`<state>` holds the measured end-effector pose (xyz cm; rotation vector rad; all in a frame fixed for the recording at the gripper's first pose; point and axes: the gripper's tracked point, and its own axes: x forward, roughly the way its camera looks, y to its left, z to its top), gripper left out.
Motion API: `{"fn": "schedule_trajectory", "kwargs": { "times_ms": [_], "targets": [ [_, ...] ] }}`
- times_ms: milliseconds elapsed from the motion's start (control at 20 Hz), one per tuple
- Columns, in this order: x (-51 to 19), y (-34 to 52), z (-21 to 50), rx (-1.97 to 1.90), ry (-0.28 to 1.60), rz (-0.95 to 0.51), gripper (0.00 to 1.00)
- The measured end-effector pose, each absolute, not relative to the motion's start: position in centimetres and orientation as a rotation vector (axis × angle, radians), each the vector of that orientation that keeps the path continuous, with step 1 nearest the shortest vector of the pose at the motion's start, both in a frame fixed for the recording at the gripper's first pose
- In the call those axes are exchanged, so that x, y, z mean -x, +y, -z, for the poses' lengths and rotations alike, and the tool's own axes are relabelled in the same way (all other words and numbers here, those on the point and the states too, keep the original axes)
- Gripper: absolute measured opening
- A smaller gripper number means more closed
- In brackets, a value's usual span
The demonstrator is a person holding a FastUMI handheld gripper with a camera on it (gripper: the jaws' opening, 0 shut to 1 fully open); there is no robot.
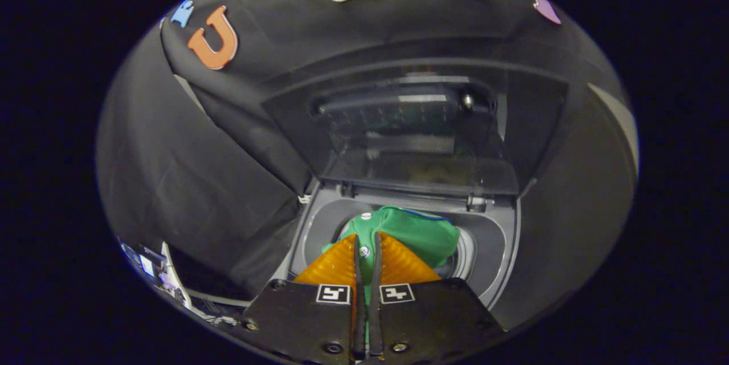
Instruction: Put the clothes into the washing machine and then close the washing machine lid.
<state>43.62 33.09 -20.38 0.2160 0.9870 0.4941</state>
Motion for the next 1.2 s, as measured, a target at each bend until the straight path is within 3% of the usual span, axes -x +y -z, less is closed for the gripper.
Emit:
{"fn": "schedule_trajectory", "kwargs": {
  "times_ms": [400, 800, 1100, 1200],
  "targets": [
    [-42.8, 32.0, 31.8, -0.213, 1.170, -0.319, 0.06],
    [-42.1, 31.7, 33.4, -0.234, 1.240, -0.270, 0.06],
    [-42.1, 32.2, 33.4, -0.190, 1.244, -0.327, 0.06],
    [-42.0, 31.3, 33.0, -0.126, 1.239, -0.356, 0.53]
  ]
}}
